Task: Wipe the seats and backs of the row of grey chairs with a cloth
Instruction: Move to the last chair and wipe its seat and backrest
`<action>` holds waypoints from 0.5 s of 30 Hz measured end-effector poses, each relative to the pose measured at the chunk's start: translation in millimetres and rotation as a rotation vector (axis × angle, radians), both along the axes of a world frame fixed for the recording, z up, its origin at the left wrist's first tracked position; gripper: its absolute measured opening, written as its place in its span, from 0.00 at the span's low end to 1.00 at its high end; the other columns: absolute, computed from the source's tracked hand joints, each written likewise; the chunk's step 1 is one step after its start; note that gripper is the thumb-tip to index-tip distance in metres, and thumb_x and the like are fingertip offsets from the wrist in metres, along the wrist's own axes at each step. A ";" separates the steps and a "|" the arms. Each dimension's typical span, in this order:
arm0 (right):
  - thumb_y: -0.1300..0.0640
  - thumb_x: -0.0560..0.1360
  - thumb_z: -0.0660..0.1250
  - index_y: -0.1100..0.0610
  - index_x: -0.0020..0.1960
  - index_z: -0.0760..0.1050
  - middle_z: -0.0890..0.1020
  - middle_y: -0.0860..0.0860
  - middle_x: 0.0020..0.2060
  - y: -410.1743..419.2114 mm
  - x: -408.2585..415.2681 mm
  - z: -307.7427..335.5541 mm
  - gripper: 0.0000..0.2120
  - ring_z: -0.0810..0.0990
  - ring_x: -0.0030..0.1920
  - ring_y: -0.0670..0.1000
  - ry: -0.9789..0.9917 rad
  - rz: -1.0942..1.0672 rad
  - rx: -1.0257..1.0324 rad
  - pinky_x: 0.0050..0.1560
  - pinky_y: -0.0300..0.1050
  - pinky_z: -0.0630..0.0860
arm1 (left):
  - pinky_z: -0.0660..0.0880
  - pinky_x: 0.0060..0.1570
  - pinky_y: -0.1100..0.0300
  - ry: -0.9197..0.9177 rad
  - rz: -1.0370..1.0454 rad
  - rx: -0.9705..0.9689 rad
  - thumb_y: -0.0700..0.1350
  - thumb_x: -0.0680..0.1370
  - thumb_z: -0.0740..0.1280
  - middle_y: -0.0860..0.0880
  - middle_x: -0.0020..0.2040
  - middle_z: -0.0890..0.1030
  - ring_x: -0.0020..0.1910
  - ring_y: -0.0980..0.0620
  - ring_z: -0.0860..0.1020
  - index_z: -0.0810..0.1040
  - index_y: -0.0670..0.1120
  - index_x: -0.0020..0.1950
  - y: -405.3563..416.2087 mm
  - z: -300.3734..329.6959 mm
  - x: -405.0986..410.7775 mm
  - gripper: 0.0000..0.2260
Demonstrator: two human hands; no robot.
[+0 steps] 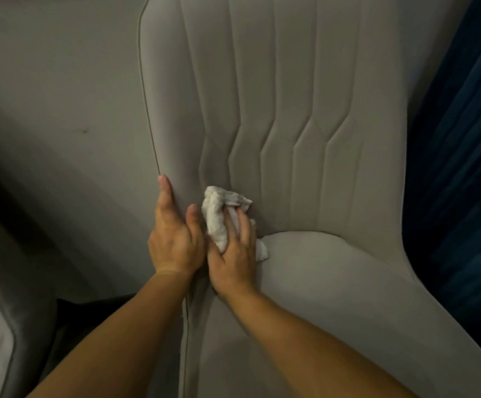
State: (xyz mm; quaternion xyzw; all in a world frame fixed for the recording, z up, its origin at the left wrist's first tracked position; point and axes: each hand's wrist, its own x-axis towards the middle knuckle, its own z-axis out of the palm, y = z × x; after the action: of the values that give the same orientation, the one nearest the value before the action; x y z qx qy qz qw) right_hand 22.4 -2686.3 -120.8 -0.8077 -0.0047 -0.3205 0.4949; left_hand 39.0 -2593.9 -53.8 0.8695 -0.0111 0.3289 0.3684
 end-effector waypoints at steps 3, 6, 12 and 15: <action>0.43 0.78 0.61 0.32 0.79 0.49 0.56 0.43 0.79 -15.3 -6.7 -9.6 0.35 0.49 0.80 0.41 0.004 0.118 -0.133 0.80 0.46 0.44 | 0.72 0.50 0.45 -0.005 -0.038 -0.039 0.63 0.77 0.54 0.46 0.73 0.71 0.55 0.34 0.77 0.40 0.74 0.72 1.6 0.6 -1.1 0.29; 0.41 0.79 0.61 0.34 0.80 0.46 0.58 0.47 0.79 -23.5 -12.1 -15.5 0.35 0.52 0.80 0.46 0.001 0.159 -0.232 0.80 0.49 0.47 | 0.73 0.51 0.45 0.013 -0.091 -0.007 0.66 0.76 0.55 0.46 0.74 0.69 0.58 0.35 0.77 0.39 0.72 0.74 5.2 2.3 -5.1 0.32; 0.33 0.79 0.58 0.42 0.81 0.49 0.57 0.53 0.80 -19.3 -16.5 -16.6 0.36 0.55 0.80 0.57 0.073 0.087 -0.301 0.78 0.57 0.55 | 0.76 0.49 0.45 0.202 -0.172 0.114 0.70 0.75 0.53 0.43 0.68 0.75 0.54 0.35 0.79 0.33 0.70 0.74 24.4 11.9 -18.7 0.35; 0.37 0.78 0.59 0.50 0.82 0.55 0.58 0.54 0.80 -20.4 -17.7 -13.5 0.37 0.58 0.79 0.59 0.127 0.128 -0.258 0.77 0.61 0.59 | 0.72 0.54 0.51 0.269 -0.160 0.030 0.70 0.77 0.52 0.48 0.77 0.63 0.65 0.41 0.74 0.32 0.71 0.73 7.1 -4.9 -48.5 0.33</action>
State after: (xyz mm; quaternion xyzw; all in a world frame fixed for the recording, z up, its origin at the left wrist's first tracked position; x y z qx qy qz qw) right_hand 4.8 -2706.7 -134.2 -0.8812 -0.0660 -0.2333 0.4058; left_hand -9.5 -2586.7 -58.7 0.9074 -0.0358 0.1787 0.3787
